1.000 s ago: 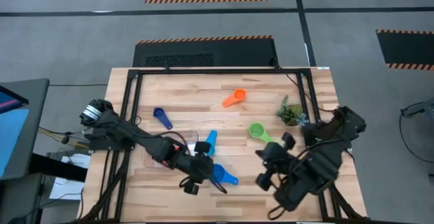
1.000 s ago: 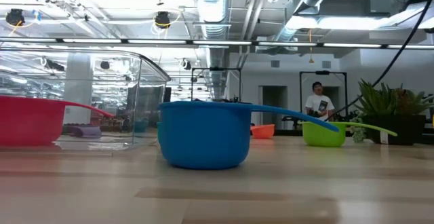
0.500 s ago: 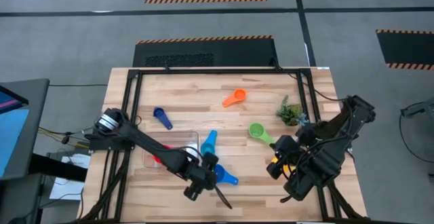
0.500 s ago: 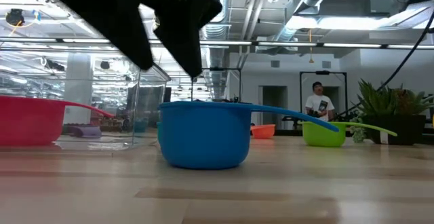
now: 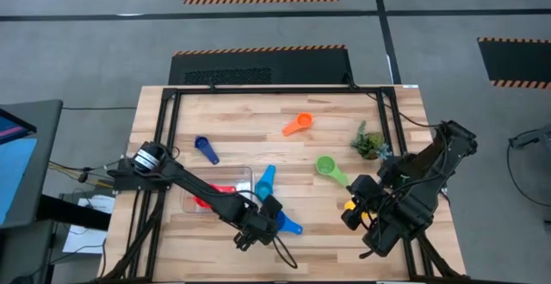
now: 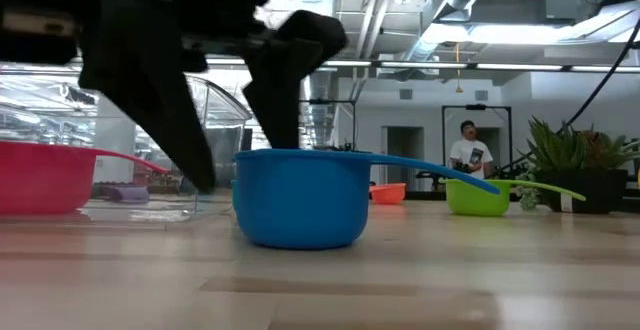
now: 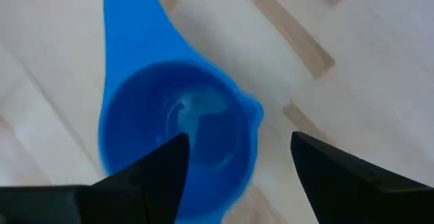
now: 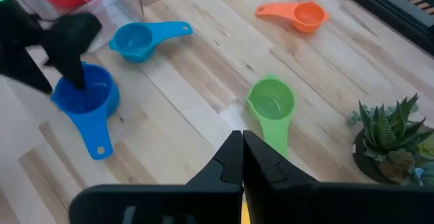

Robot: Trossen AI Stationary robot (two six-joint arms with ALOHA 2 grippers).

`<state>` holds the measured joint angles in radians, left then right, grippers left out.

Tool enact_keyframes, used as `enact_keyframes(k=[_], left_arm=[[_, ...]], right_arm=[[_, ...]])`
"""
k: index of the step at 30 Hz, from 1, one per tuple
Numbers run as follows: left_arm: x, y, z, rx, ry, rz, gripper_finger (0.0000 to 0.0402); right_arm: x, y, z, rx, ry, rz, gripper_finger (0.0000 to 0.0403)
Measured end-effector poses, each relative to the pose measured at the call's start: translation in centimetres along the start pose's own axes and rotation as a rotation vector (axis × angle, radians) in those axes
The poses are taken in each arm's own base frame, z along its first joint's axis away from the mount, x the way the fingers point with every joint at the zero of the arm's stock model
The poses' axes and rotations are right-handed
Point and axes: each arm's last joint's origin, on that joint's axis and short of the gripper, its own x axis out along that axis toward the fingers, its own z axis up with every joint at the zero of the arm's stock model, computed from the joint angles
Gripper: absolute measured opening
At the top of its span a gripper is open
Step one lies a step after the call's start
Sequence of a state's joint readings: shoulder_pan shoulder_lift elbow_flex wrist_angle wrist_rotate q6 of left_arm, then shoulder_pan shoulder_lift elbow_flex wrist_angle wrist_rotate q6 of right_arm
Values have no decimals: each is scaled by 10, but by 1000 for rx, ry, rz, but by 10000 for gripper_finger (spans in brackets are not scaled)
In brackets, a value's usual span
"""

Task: Nest measuring cups in basket
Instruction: Stack the blue measuring cup on the red measuring cup in the transparent bin

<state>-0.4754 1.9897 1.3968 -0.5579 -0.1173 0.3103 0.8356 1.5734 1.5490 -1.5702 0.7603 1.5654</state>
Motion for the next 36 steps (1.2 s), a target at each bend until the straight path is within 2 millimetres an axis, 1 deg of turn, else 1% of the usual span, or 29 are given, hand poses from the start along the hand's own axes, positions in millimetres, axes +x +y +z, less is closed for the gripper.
enact_keyframes(k=[5, 8, 10, 11, 12, 15, 16, 18, 20, 22, 24, 26, 29, 30, 31, 34, 36], left_arm=[[11, -2, -3, 0, 49, 23, 248], [11, -1, -3, -3, 48, 37, 225], [11, 0, -3, -8, 50, 39, 191], [11, 0, -3, -17, 49, 40, 166], [11, 1, -4, -31, 49, 38, 139], [7, 1, 0, -86, 47, -10, 35], [3, 3, 5, -111, 32, -17, 20], [-9, 9, 19, -131, -15, -13, 9], [-29, 17, 36, -141, -49, 12, 4], [-57, 27, 53, -149, -76, 48, 3], [-89, 36, 64, -185, -61, 99, 2], [-119, 39, 61, -242, 38, 150, 2], [-154, 38, 46, -384, 230, 200, 1], [-162, 36, 41, -436, 283, 214, 1], [-167, 33, 39, -487, 294, 225, 1], [-177, 17, 37, -551, 237, 185, 1], [-187, 5, 28, -602, 249, 228, 1]], right_arm=[[-3, 0, -3, -12, 3, 11, 23], [-4, 0, -4, -14, 3, 14, 24], [-4, 0, -4, -12, 3, 14, 22], [-4, 0, -4, -12, 3, 14, 21], [-4, 0, -4, -12, 3, 13, 19], [-4, 0, -4, -16, 2, 14, 16], [-4, 0, -4, -17, 2, 14, 16], [-3, 0, -4, -18, 1, 12, 18], [-2, 0, -2, -26, 2, 7, 21], [-1, 0, -1, -24, 1, 3, 24], [0, 0, 0, -18, 1, -2, 24], [1, 0, 1, -15, 2, -5, 22], [1, 0, 1, -14, 2, -6, 18], [1, 0, 1, -14, 2, -6, 17], [1, 0, 1, -15, 2, -6, 17], [1, 0, 1, -15, 2, -6, 18], [1, 0, 1, -11, 2, -5, 22]])
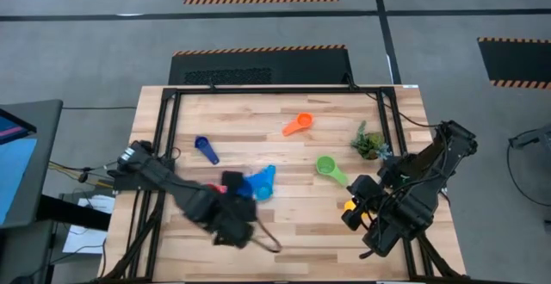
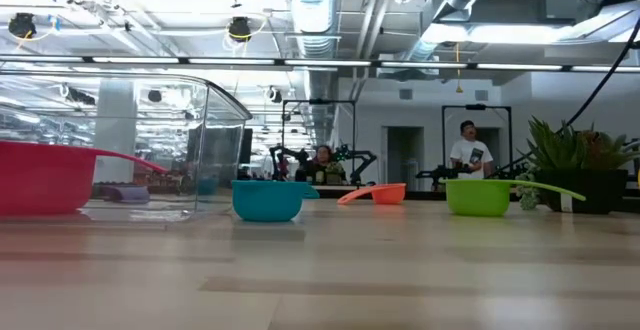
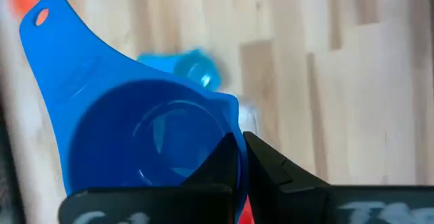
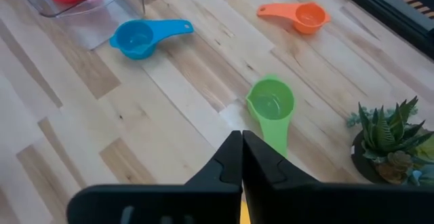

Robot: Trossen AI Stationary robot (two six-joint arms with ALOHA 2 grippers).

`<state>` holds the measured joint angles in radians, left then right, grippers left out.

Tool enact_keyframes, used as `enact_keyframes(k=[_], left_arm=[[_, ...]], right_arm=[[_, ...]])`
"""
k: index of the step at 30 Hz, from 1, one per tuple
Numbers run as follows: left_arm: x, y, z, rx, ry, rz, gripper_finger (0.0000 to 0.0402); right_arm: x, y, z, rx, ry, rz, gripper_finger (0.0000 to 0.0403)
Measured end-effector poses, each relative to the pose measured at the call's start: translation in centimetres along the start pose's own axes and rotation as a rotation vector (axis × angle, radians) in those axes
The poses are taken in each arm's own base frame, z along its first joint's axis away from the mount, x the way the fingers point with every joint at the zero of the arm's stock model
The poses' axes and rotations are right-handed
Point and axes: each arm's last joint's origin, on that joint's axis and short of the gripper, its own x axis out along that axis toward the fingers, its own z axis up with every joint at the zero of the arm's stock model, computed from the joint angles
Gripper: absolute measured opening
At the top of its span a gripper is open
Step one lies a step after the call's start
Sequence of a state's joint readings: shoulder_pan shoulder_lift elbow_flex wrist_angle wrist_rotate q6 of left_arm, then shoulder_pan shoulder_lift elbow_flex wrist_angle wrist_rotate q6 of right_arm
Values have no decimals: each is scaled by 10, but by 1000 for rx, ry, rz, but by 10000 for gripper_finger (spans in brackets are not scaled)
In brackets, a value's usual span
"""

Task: Nest measuring cups in basket
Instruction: Stack the blue measuring cup on the red measuring cup in the transparent bin

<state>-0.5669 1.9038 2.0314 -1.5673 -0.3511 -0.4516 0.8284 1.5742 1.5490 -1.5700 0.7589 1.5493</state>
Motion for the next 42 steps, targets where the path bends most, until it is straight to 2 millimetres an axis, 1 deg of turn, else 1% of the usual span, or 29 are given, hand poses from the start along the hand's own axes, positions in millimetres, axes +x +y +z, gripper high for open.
enact_keyframes(k=[2, 4, 5, 6, 8, 12, 14, 17, 19, 21, 26, 30, 33, 36, 39, 42], left_arm=[[1, -2, -22, -4, 13, 42, 1], [4, -3, -45, -16, 7, 31, 0], [5, -1, -58, -36, 12, 20, 0], [8, 2, -74, -44, 43, 18, 0], [17, 7, -102, -66, 86, -4, 0], [33, 17, -134, -125, -33, -136, 0], [41, 19, -144, -128, -97, -196, 0], [54, 24, -164, -115, -93, -228, 0], [62, 25, -171, -87, -97, -265, 0], [69, 25, -180, -9, -82, -287, 0], [82, 24, -187, 186, -97, -281, 0], [88, 22, -189, 279, -108, -274, 0], [93, 21, -191, 322, -103, -299, 0], [99, 20, -194, 315, -96, -304, 2], [100, 21, -194, 303, -105, -272, 12], [100, 21, -193, 335, -125, -246, 26]], right_arm=[[0, 1, 0, 5, 0, 4, 25], [0, 0, 0, 4, 0, 4, 26], [0, 1, 0, 5, 0, 4, 25], [0, 1, 0, 6, 0, 5, 24], [0, 1, 0, 6, 0, 5, 21], [2, 0, 2, 16, 1, -2, 18], [3, 1, 3, 25, 0, -1, 18], [5, 1, 6, 44, 1, -8, 23], [6, 1, 7, 58, 1, -11, 25], [8, 0, 8, 65, 2, -16, 26], [11, 0, 12, 84, 3, -24, 20], [15, 1, 15, 104, 3, -29, 18], [17, 0, 18, 115, 2, -34, 20], [18, 0, 19, 121, 2, -40, 25], [19, 0, 21, 125, 3, -44, 28], [19, 0, 21, 126, 3, -44, 26]])
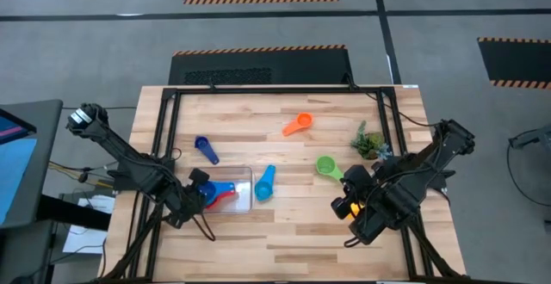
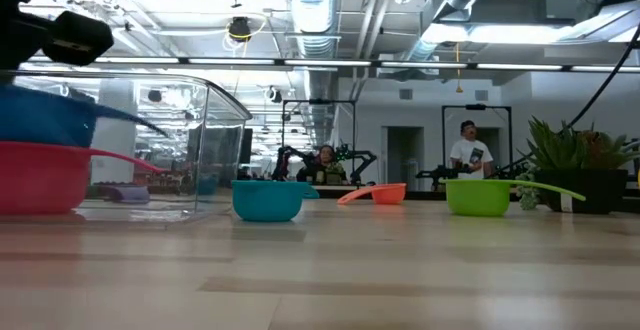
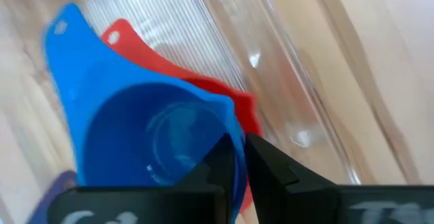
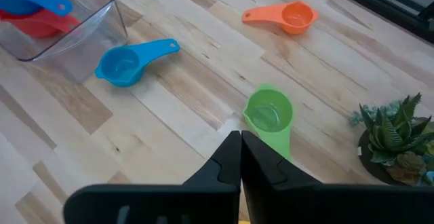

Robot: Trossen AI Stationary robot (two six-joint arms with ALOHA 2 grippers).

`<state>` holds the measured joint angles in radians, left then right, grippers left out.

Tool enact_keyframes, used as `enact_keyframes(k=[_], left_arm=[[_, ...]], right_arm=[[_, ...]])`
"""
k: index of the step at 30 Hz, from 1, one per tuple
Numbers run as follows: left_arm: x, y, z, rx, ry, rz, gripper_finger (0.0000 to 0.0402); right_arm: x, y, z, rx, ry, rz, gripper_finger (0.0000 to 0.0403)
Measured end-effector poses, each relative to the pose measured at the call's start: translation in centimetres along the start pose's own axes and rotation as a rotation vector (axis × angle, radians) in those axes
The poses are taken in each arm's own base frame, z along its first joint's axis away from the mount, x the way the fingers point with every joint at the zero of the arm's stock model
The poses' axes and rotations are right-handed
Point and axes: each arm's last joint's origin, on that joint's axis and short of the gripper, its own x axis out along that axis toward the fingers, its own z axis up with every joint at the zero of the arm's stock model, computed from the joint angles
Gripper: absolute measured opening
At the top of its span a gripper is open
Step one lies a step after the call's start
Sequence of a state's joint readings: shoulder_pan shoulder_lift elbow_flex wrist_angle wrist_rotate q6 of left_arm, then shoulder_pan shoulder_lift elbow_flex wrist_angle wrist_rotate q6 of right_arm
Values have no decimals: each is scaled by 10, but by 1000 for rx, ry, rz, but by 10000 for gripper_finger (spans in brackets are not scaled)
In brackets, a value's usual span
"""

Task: Nest measuring cups in basket
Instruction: Stack the blue measuring cup on the red measuring cup in the transparent bin, then stack the yellow measuring cup on the blue measuring cup in the transparent bin

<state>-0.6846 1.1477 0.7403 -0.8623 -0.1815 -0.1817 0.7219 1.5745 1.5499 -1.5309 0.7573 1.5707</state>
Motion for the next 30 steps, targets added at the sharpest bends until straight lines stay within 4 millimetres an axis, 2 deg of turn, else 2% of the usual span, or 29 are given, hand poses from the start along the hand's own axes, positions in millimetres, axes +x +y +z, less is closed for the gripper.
enact_keyframes(k=[14, 16, 20, 25, 27, 30], left_arm=[[0, 0, 0, 40, 1, 10, 101], [-7, 1, 4, 0, 2, 8, 109], [-47, 8, 34, -265, -139, -8, 113], [-110, 16, 68, -505, -392, -81, 114], [-126, 18, 76, -541, -485, -94, 114], [-139, 19, 87, -536, -614, -105, 114]], right_arm=[[0, 0, 0, 0, 1, 0, 26], [0, 0, 0, -3, 1, 1, 25], [1, 6, 1, -54, -20, 40, 23], [15, 24, 2, -338, -62, 58, 26], [27, 26, 2, -384, 40, 26, 26], [45, 21, -3, -389, 348, -81, 21]])
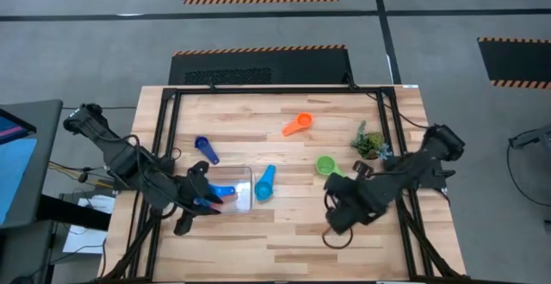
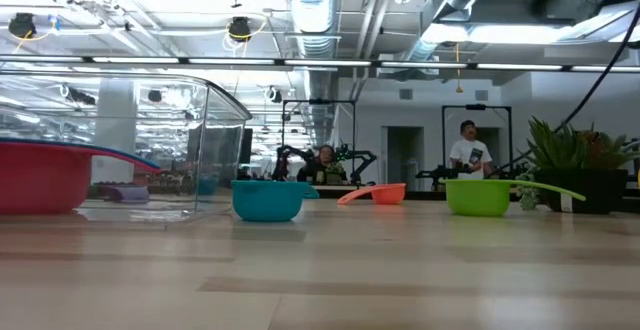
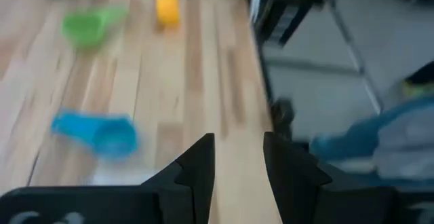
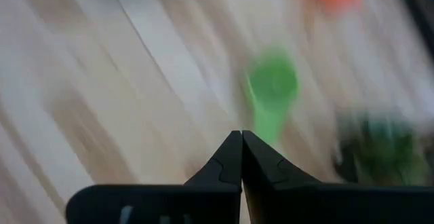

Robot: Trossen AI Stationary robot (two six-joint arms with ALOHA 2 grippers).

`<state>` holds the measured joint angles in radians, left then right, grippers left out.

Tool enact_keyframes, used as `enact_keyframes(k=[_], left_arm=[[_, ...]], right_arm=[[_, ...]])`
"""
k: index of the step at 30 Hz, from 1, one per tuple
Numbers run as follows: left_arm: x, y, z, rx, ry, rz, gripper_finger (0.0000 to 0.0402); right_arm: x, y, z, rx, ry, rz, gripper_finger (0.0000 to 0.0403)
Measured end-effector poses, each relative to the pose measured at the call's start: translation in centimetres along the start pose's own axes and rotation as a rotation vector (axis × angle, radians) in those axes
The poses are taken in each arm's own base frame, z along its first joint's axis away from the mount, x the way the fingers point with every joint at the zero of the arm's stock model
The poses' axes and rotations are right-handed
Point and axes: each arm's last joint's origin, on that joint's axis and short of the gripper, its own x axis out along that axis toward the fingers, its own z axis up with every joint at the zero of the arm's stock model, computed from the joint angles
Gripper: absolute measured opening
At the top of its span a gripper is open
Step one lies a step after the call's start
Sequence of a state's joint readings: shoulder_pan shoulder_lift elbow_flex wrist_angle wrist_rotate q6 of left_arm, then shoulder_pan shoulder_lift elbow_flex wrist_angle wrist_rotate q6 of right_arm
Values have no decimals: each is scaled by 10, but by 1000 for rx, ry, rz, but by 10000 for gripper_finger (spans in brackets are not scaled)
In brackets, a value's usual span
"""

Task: Nest measuring cups in basket
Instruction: Stack the yellow measuring cup on the blue measuring cup in the transparent bin

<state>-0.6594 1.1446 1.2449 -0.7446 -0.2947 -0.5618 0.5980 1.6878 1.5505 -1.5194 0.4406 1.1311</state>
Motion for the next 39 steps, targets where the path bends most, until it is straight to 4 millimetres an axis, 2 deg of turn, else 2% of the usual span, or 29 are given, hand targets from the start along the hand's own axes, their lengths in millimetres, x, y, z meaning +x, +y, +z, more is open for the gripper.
enact_keyframes(k=[2, 4, 8, 14, 18, 23, 33, 39], left_arm=[[1, -2, 3, 33, -34, -12, 114], [1, -3, 3, 69, -37, -13, 114], [6, -2, 1, 70, -34, 31, 114], [14, -4, 0, 71, -26, 49, 114], [20, -5, 1, 66, -28, 53, 114], [24, -5, 0, 56, -10, 64, 114], [30, -6, 0, 38, -4, 66, 114], [30, -6, 0, 27, -4, 64, 114]], right_arm=[[12, 6, -4, -3, 156, -43, 17], [17, 15, -13, -21, 201, -24, 15], [16, 23, -38, 93, 246, -71, 15], [18, 25, -89, 332, 227, -160, 9], [27, 34, -108, 335, 249, -81, 7], [32, 48, -111, 262, 213, 59, 6], [53, 45, -96, 160, 224, 40, 5], [72, 45, -95, 155, 258, 59, 5]])
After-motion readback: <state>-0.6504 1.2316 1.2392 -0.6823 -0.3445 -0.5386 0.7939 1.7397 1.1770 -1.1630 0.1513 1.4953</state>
